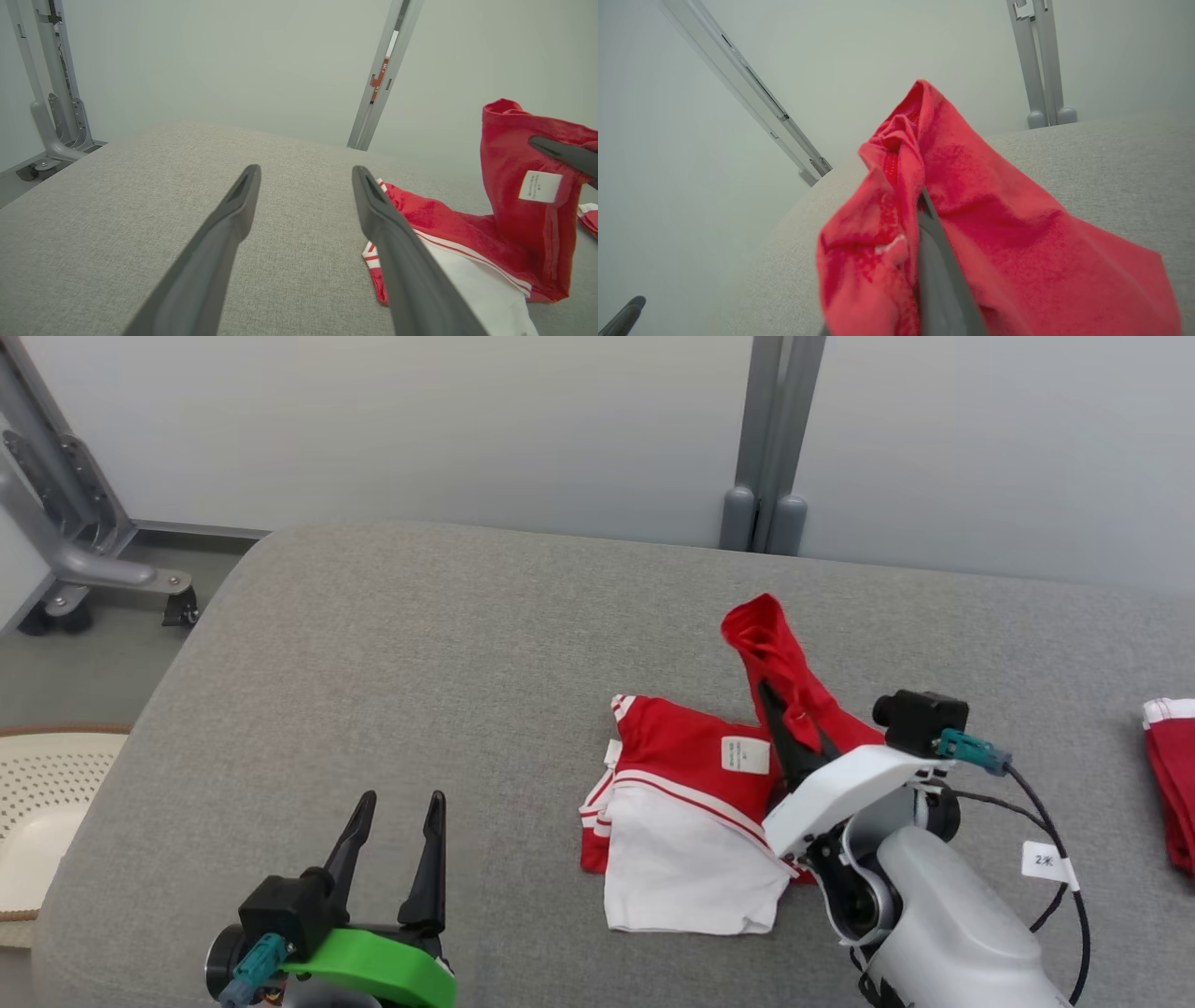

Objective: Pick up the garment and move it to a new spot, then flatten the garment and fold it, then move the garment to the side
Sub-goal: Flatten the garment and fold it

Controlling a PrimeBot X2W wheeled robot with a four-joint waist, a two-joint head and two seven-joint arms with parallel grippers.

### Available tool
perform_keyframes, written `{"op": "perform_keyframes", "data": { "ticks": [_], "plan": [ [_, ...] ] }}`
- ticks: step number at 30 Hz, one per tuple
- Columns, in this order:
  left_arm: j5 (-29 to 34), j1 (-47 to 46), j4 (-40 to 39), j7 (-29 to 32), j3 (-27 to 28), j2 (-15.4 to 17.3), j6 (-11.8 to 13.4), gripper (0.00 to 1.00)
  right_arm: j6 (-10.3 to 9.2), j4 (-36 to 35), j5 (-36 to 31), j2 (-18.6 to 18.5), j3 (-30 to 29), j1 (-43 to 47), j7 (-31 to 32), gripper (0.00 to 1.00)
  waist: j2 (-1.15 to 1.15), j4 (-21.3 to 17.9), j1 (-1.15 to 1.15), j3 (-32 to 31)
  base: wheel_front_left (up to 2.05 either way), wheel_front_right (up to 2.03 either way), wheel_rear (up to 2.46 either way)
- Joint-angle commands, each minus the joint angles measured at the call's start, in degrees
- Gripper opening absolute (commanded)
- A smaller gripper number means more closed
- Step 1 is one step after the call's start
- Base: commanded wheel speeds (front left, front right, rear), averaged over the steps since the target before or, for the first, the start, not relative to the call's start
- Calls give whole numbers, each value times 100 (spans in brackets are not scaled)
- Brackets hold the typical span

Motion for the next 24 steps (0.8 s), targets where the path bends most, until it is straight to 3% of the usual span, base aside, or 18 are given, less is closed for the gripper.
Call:
{"op": "perform_keyframes", "data": {
  "ticks": [1,17,18,19,20,24],
  "plan": [
    [-19,103,14,0,33,17,-12,100,0,77,149,-15,196,45,-47,0,0,198,0,-28,0,0,0],
    [70,-63,92,-1,-191,17,-13,100,0,1454,999,-19,1650,-538,-347,2,0,740,0,221,0,0,0],
    [67,-78,99,0,-198,18,-13,100,0,1506,1020,-18,1703,-566,-351,42,0,747,0,235,0,0,0],
    [56,-88,107,-1,-206,18,-13,100,1,1522,1076,-17,1776,-598,-356,94,0,756,0,252,0,0,0],
    [43,-95,112,0,-204,18,-13,100,1,1487,1151,-17,1844,-611,-352,100,0,760,0,266,0,0,0],
    [10,-115,109,0,-141,17,-13,100,0,1121,1542,-11,2323,-579,-349,100,0,708,0,296,0,0,0]
  ]
}}
